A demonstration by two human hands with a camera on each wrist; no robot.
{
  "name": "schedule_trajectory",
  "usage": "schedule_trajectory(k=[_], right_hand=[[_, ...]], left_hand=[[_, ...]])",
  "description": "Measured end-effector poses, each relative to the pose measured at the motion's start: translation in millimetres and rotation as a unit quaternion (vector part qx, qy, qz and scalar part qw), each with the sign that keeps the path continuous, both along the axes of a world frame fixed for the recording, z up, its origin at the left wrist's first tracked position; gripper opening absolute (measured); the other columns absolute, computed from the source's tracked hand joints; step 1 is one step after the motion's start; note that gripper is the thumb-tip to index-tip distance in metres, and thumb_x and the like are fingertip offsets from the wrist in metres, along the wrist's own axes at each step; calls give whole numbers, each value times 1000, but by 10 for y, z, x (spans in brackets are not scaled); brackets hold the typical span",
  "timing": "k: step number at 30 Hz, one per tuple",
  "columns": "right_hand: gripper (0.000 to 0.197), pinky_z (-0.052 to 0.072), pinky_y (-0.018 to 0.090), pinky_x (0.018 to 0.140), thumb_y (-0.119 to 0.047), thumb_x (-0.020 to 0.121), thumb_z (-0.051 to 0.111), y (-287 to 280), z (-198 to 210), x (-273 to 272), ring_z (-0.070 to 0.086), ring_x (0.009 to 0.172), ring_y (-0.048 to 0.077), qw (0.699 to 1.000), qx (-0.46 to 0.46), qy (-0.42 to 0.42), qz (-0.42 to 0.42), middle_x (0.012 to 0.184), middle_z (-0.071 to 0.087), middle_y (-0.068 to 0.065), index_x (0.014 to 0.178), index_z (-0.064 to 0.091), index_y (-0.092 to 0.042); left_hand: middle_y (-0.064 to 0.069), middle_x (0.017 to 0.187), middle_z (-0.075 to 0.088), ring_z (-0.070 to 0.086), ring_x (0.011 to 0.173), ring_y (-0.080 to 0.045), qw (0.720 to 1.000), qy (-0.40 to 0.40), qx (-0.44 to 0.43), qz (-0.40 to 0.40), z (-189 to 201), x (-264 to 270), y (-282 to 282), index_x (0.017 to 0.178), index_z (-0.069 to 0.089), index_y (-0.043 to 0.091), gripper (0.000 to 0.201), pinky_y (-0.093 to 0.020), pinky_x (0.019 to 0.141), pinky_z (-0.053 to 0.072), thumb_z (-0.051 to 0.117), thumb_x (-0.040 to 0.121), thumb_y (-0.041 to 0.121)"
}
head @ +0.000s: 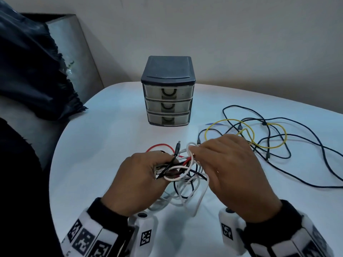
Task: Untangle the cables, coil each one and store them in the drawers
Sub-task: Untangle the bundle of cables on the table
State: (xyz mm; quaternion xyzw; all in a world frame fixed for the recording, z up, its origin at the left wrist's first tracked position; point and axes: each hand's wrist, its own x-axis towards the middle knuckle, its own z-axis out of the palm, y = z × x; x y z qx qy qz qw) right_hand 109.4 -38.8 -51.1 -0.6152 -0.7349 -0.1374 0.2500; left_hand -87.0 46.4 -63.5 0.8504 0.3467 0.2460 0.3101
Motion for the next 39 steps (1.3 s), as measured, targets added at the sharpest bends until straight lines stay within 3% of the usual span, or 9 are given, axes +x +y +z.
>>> schedule_trajectory(k=[5, 10, 14, 18, 22, 25, 31, 36, 39], right_hand=[[12, 50, 42, 65, -18, 92, 62, -18, 46, 17, 63, 67, 28, 993, 72, 82, -43, 75, 69, 0, 88, 73, -17], [17, 53, 31, 71, -25, 98, 53, -15, 172, 437, 67, 64, 23, 856, 250, 376, -251, 67, 66, 1, 94, 63, -13], [35, 46, 44, 97, -19, 93, 58, -43, 33, 588, 61, 109, 30, 917, 117, 247, -292, 116, 69, 5, 127, 59, -17], [31, 33, 54, 108, -26, 91, 56, -15, 31, 250, 58, 120, 22, 989, 46, 79, -113, 125, 66, -2, 119, 67, -20], [26, 33, 45, 107, -39, 92, 47, 45, -72, 19, 65, 100, 14, 994, -51, 89, -32, 103, 71, -12, 103, 68, -27], [21, 47, 38, 83, -38, 91, 55, 44, -45, 82, 65, 78, 14, 991, -26, 131, -27, 85, 70, -12, 90, 72, -26], [21, 52, 35, 76, -32, 92, 62, -25, 118, 585, 68, 71, 21, 883, 79, 359, -292, 71, 72, -3, 81, 74, -20], [51, 39, 45, 108, -7, 86, 51, 23, -48, 269, 53, 127, 25, 966, -8, 178, -188, 137, 59, 5, 135, 56, -16], [47, 26, 64, 112, -17, 86, 50, 58, -54, 37, 43, 139, 22, 997, -28, 1, -79, 143, 54, 2, 132, 59, -18]], left_hand=[[26, 86, 68, 63, 79, 2, 1000, -8, -17, -23, -16, -23, 27, 101, 72, 41, 17, -29, 70, 51, 72, 88, 29], [15, 84, 69, 64, 78, -9, 998, -32, -42, -34, -23, -106, 56, 97, 72, 38, 10, -41, 72, 53, 65, 90, 38], [18, 87, 70, 65, 80, -7, 999, -34, -34, -23, -11, -99, 59, 99, 73, 40, 16, -39, 73, 53, 63, 86, 44], [23, 85, 68, 65, 80, -1, 1000, -18, -9, -20, -12, -43, 43, 100, 73, 42, 17, -34, 70, 53, 71, 85, 33], [23, 83, 68, 65, 78, 0, 999, -21, -7, -32, 17, -23, 25, 100, 74, 44, 17, -27, 67, 50, 73, 85, 34], [20, 85, 70, 66, 80, -1, 998, -19, -17, -49, 24, -56, 34, 100, 74, 45, 22, -32, 68, 52, 77, 85, 29], [16, 82, 69, 66, 77, -6, 999, -34, -15, -34, 3, -110, 79, 92, 73, 46, 21, -35, 69, 53, 76, 85, 27], [13, 81, 69, 66, 76, -8, 999, -33, -22, -28, -4, -105, 72, 93, 74, 42, 14, -39, 68, 54, 75, 86, 30], [14, 79, 68, 65, 74, -7, 999, -27, -10, -28, 5, -86, 65, 91, 74, 41, 15, -38, 67, 53, 76, 85, 28]])
